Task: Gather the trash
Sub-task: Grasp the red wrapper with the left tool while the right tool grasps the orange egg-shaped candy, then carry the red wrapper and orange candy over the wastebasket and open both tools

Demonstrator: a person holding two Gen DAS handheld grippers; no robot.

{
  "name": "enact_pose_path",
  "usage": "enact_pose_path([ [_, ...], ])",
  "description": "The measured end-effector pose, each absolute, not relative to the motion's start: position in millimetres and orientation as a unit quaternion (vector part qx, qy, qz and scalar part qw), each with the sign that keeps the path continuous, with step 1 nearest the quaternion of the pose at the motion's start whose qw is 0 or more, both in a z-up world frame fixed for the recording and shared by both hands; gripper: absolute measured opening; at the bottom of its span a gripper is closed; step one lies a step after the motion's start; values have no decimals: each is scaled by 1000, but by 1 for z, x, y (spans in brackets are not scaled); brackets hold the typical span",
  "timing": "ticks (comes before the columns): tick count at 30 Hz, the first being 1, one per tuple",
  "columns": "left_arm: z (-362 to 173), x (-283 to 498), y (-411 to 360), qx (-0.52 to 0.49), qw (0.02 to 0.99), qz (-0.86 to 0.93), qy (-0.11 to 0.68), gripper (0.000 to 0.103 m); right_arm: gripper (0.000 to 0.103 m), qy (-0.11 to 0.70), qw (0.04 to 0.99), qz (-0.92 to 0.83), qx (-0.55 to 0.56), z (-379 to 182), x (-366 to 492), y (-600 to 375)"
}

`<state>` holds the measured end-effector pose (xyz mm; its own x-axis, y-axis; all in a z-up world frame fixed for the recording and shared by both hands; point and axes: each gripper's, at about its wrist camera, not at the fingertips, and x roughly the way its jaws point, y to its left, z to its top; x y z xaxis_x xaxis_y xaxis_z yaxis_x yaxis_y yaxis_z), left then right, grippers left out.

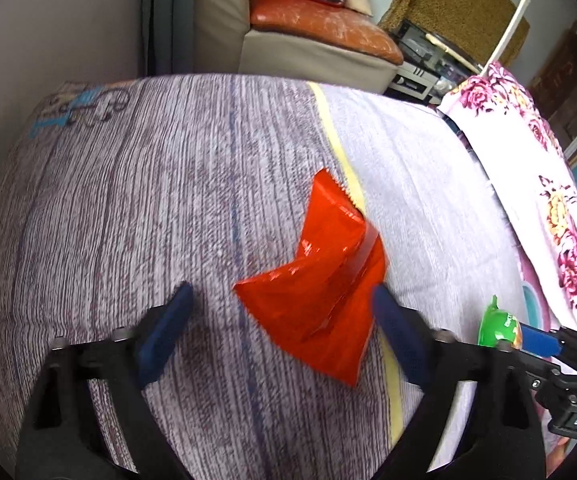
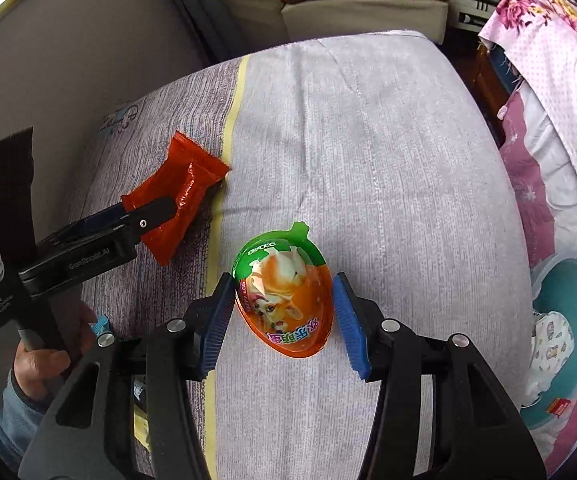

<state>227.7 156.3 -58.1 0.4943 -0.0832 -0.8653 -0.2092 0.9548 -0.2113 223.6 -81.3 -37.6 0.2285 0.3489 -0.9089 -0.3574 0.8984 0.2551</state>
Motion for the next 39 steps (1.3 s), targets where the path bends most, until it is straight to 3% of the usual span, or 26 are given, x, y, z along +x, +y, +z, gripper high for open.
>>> enact_pose_path([
  [3, -56, 229, 146, -133, 856, 33, 498, 42, 48, 580, 783, 225, 8, -39, 225, -93],
  [6, -50, 225, 136, -117, 865, 36, 486, 36, 48, 580, 783, 225, 17, -42, 224, -99],
  [22, -7, 174, 69, -99, 877, -6, 470, 35, 48, 556, 802, 208, 68, -25, 190, -165],
  [39, -1, 139, -38, -60, 869, -55, 487, 35, 48, 509, 826, 193, 144, 4, 143, -266],
])
